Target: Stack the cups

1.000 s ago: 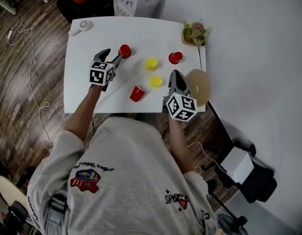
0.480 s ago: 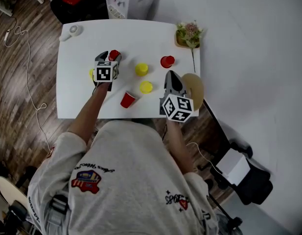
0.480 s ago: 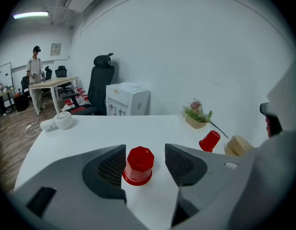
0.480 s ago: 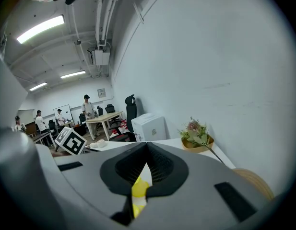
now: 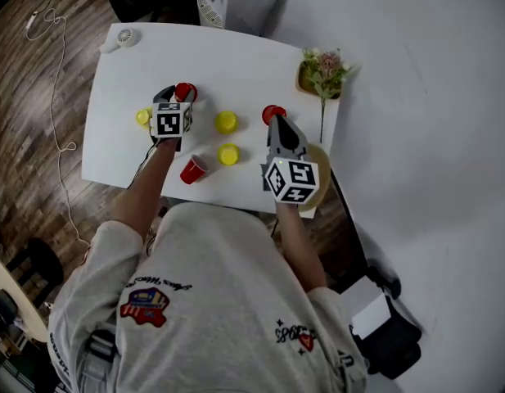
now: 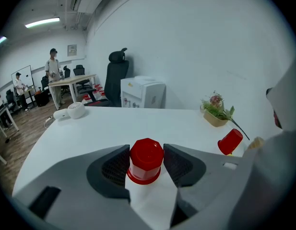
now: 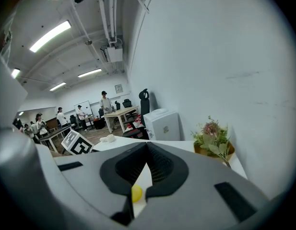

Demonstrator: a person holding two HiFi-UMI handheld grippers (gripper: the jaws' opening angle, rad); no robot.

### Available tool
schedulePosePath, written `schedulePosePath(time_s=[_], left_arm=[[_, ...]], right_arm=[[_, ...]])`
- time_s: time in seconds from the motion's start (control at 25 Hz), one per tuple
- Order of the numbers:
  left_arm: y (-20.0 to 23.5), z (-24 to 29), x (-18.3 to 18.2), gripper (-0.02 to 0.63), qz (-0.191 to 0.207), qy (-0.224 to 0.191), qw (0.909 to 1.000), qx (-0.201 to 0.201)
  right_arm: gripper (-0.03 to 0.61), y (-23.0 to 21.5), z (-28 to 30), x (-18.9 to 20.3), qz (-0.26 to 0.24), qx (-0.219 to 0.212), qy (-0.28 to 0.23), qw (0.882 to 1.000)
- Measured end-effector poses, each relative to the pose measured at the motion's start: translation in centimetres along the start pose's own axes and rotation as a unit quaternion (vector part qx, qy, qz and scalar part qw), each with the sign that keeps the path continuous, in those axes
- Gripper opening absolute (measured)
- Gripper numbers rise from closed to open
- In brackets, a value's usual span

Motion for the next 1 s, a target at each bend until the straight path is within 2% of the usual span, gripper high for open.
schedulePosePath(time_s=[0.16, 0.52, 0.76, 1.0], left_arm=[[-1.1, -1.7, -0.5, 0.216, 0.001, -0.030, 0.9995, -0.002], [-2.6, -7.4, 2.0, 0.216, 0.040, -0.048, 0.9980, -0.001], [-2.3, -8.7, 5.0, 0.216, 0.067, -0.036, 0.9971, -0.003], [-0.7, -8.4, 6.1, 0.216, 0.055, -0.018, 0.9983, -0.003]], right_arm=[[-0.003, 0.4, 1.2, -0.3, -0.023, -0.049, 0.006, 0.999], [0.000, 3.2, -1.3, 2.9, -0.018, -0.073, 0.014, 0.997], [0.000, 3.2, -4.8, 4.8, -0.025, -0.063, 0.019, 0.998], [0.000, 2.5, -5.3, 4.7, -0.028, -0.052, 0.021, 0.998]])
Point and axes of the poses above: the fingertips, and each gripper's own axes: z forward along the fingers, y to its left, x out of its underside, the point moved 5 cm from there along -z, backward along the fingers, and after that the axes turned 10 degrees about x, right-handed, at the moved point
